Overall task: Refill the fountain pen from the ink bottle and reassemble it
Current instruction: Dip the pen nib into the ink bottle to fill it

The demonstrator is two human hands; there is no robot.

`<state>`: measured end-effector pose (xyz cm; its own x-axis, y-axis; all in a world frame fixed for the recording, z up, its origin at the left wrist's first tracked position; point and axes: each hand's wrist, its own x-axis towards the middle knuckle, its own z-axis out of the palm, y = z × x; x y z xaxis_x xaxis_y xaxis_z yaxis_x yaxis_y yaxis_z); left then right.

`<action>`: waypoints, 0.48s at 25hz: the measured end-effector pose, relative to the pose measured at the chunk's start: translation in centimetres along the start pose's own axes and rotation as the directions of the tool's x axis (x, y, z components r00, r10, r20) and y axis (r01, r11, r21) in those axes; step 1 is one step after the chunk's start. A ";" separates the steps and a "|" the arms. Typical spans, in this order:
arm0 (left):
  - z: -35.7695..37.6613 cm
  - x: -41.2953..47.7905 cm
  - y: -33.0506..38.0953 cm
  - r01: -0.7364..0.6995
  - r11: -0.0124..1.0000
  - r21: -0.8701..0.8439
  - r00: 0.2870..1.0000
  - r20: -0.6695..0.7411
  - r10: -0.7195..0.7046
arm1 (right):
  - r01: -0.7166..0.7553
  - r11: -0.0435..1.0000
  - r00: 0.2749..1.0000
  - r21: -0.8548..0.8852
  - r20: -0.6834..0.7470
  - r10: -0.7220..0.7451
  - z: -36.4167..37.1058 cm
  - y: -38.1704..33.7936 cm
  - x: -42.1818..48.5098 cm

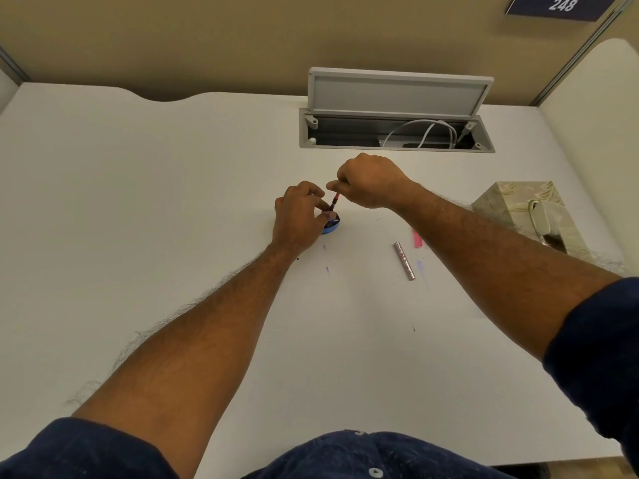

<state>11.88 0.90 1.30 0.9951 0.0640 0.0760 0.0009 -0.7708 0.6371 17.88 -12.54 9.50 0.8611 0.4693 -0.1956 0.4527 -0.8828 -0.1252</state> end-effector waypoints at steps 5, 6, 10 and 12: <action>0.0 0.0 0.1 0.006 1.000 0.010 1.000 -0.003 -0.006 | 0.056 0.991 0.996 0.122 0.065 -0.064 -0.8 0.4 -0.2; 0.0 0.0 0.1 0.004 1.000 0.015 1.000 -0.003 -0.004 | 0.061 0.991 0.996 0.123 0.061 -0.069 -0.8 0.5 -0.2; 0.1 0.1 0.0 0.000 1.000 0.016 1.000 -0.006 0.000 | 0.034 0.995 0.999 0.094 0.022 -0.036 -0.5 0.4 -0.3; 0.1 0.1 0.1 0.005 1.000 0.018 1.000 -0.012 -0.005 | 0.022 0.998 1.000 0.052 0.002 -0.022 -0.4 0.2 -0.4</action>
<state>12.03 0.76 1.32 0.9938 0.0749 0.0819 0.0076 -0.7820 0.6232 17.74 -12.91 9.98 0.8506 0.4885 -0.1948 0.4588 -0.8703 -0.1794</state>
